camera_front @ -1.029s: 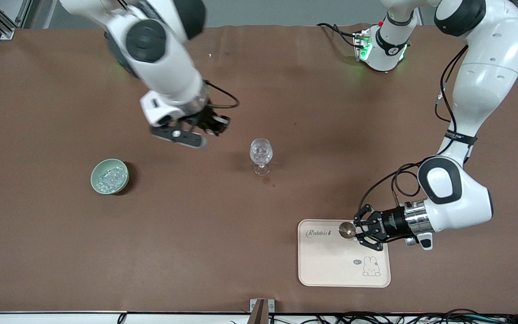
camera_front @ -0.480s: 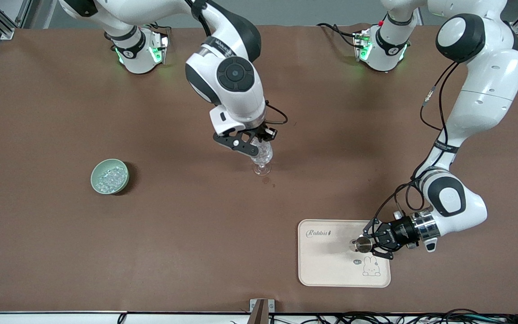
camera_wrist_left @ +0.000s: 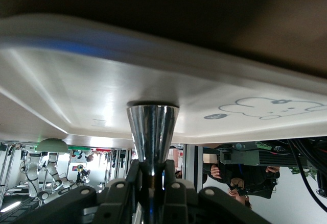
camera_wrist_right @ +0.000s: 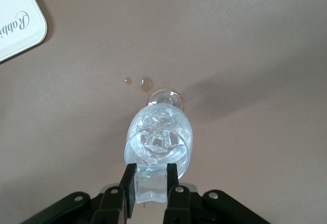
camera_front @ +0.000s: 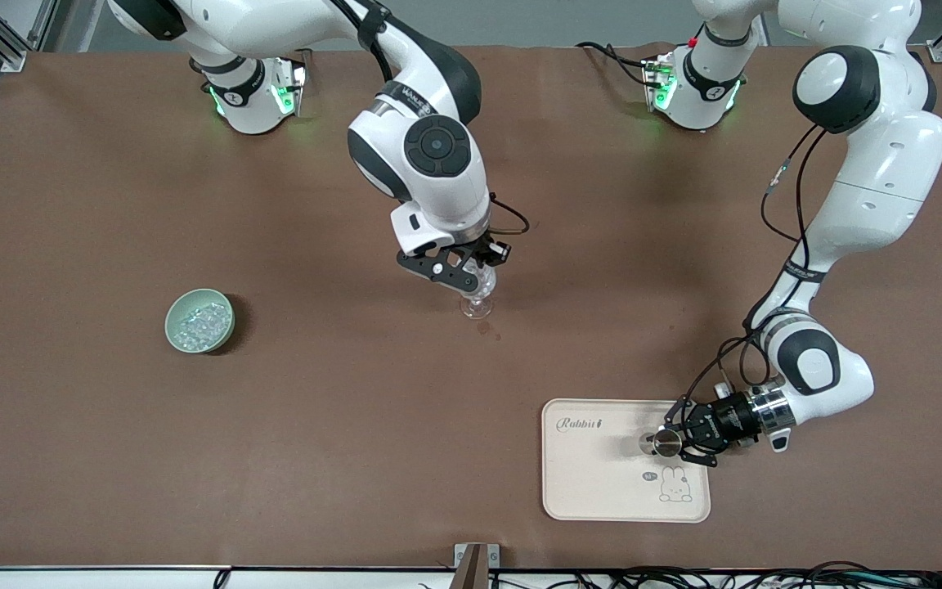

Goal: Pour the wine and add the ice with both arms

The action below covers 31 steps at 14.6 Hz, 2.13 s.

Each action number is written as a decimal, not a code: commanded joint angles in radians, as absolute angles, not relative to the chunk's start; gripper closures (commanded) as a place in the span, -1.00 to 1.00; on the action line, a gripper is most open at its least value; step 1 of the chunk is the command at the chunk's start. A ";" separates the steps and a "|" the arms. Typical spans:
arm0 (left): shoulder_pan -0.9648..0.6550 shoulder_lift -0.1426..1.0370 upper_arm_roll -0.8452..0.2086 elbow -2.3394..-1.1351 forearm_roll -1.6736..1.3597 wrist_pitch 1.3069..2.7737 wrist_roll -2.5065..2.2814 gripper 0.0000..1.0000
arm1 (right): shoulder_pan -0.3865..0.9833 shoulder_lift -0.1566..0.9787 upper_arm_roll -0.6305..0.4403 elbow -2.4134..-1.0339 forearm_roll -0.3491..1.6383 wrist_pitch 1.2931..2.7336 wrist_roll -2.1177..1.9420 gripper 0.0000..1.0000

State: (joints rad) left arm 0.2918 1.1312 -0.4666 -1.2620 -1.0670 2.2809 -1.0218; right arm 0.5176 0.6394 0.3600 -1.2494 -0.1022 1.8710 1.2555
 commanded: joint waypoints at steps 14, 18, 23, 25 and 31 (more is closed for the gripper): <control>0.345 0.897 -0.419 -1.253 0.051 2.094 -0.983 -1.00 | 0.529 0.667 0.359 -1.249 -0.123 1.867 1.278 -0.07; 0.341 0.858 -0.489 -1.253 0.377 1.937 -0.826 -1.00 | 0.526 0.661 0.359 -1.244 -0.123 1.859 1.275 -0.88; 0.342 0.675 -0.541 -1.256 0.454 1.789 -0.562 -1.00 | 0.428 0.455 0.359 -1.253 -0.221 1.738 1.267 -1.00; 0.344 0.586 -0.543 -1.261 0.445 1.723 -0.471 -1.00 | 0.336 0.370 0.359 -1.255 -0.230 1.714 1.215 -1.00; 0.351 0.342 -0.571 -1.285 0.335 1.580 -0.330 -1.00 | 0.082 0.209 0.333 -1.264 -0.215 1.530 0.828 -1.00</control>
